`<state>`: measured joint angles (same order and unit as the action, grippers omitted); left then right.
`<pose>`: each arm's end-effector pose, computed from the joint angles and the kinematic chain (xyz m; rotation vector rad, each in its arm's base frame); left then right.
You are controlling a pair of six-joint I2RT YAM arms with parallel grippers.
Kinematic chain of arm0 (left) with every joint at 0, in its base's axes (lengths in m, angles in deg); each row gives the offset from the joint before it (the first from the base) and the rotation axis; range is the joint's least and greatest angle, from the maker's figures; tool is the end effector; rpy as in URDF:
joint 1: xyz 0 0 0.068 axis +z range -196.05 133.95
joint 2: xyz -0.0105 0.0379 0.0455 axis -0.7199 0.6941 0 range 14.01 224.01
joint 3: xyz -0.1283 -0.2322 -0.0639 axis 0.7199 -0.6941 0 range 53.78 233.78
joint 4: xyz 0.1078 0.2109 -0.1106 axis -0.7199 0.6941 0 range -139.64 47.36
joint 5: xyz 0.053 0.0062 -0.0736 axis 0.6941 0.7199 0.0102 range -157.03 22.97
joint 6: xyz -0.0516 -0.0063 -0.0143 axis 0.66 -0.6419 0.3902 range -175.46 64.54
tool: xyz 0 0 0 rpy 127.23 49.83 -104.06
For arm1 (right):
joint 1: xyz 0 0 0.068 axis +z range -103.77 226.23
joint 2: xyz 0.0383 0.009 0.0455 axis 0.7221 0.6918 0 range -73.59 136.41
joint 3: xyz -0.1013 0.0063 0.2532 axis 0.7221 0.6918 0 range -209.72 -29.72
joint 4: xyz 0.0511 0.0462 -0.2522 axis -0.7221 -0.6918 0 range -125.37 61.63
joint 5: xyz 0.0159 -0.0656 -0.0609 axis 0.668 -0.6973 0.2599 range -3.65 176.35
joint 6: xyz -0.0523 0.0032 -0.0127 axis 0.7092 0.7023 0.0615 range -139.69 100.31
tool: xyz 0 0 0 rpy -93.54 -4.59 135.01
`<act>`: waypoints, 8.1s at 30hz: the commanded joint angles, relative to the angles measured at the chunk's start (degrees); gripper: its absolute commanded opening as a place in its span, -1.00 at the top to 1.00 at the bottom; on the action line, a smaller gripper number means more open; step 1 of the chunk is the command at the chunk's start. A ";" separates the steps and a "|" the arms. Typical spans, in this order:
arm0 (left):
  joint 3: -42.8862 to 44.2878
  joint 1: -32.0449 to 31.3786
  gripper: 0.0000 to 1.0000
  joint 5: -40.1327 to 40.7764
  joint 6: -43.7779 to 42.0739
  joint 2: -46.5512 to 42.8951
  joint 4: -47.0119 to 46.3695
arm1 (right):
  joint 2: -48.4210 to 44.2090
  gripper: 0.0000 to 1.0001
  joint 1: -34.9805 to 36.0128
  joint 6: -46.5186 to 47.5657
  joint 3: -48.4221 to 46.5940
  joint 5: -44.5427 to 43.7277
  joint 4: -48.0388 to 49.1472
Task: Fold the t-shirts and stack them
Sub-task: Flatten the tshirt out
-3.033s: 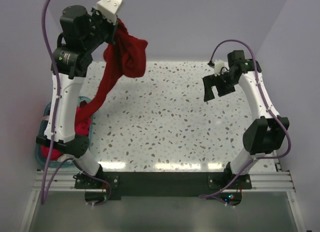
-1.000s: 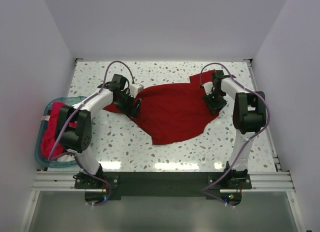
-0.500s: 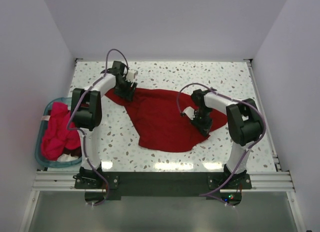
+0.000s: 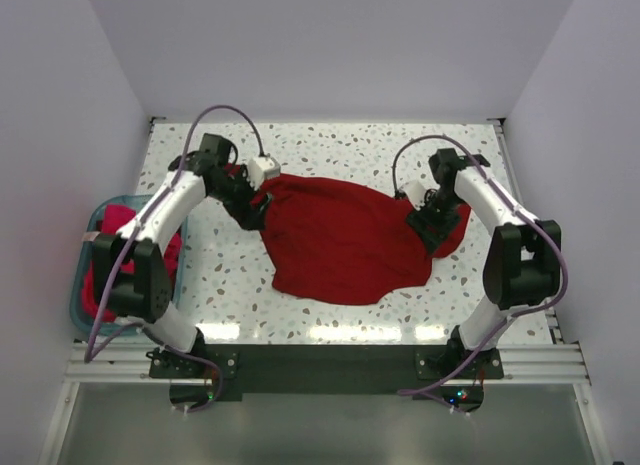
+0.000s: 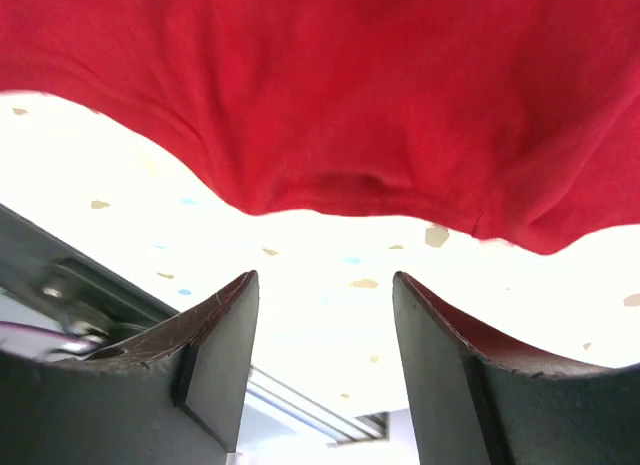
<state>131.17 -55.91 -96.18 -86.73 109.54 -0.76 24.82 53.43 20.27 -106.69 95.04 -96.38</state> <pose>0.3300 -0.0750 0.2603 1.0430 2.3881 -0.5666 0.3065 0.0442 0.2318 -1.2339 2.8238 0.2206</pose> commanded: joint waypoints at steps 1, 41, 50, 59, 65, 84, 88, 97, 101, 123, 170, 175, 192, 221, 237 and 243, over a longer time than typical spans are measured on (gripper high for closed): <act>-10.91 -6.38 -0.75 -4.95 -12.06 -7.27 5.61 | -1.12 -0.20 0.36 5.81 4.36 -7.09 4.01; 4.76 -6.32 1.00 6.64 1.54 -10.23 -14.94 | 1.33 1.00 -9.22 -5.31 -22.84 0.19 5.68; 73.84 -1.38 1.00 14.56 18.69 31.09 -29.52 | 21.83 1.00 -10.37 -22.11 -76.73 -9.73 17.24; 47.44 0.20 1.00 -1.23 17.83 13.14 -50.16 | 4.43 1.00 -10.45 -18.00 -57.07 -6.25 31.21; 17.93 0.99 1.00 -13.47 -7.55 -6.88 -25.30 | -5.76 1.00 -10.45 -7.56 -36.97 4.04 17.95; -19.63 -13.92 -0.43 -11.83 -17.08 -15.27 -6.60 | -2.78 1.00 -7.64 -1.82 -1.25 8.80 2.79; -23.77 -20.36 -0.21 -7.25 -16.19 -15.73 -12.39 | -2.87 1.00 -7.64 -1.91 -0.81 8.10 2.62; -25.09 -31.08 -0.15 -0.13 -12.24 -9.32 -25.76 | -2.61 1.00 -7.73 -2.96 -0.11 7.40 2.88; -24.74 -33.81 -0.07 0.06 -12.85 -5.62 -28.66 | -2.70 1.00 -7.64 -3.31 -0.11 6.87 3.14; -4.54 -19.43 1.00 -6.53 -7.59 -18.44 -9.25 | -16.38 1.00 -8.26 -7.26 -11.79 9.33 -1.60; 24.96 -3.51 1.00 2.01 20.74 -3.46 -78.87 | -27.44 1.00 -8.43 -13.88 -35.92 -5.12 49.48; -1.03 -1.21 0.79 -12.85 2.73 -13.77 -59.55 | -40.47 0.98 -8.34 -5.90 -7.82 8.34 32.74; -17.89 1.62 -0.48 -10.25 -6.10 -21.88 -33.68 | -30.59 -0.66 -7.90 -7.16 1.23 14.89 14.38; -8.47 -0.08 -0.33 -4.42 29.85 -2.18 -22.17 | 9.96 0.54 27.75 -7.42 6.24 12.03 6.84; -13.05 -10.52 -0.10 0.49 25.48 2.37 -20.33 | 9.43 0.39 8.81 -8.51 -20.86 11.82 -2.14; -13.48 -10.52 0.03 6.46 20.81 7.57 -13.73 | 12.59 0.52 1.42 -4.02 -14.01 -3.91 5.07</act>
<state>118.05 -66.89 -94.14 -62.34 115.90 -18.72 35.64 55.94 12.56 -122.69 102.60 -93.23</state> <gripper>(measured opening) 0.496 0.252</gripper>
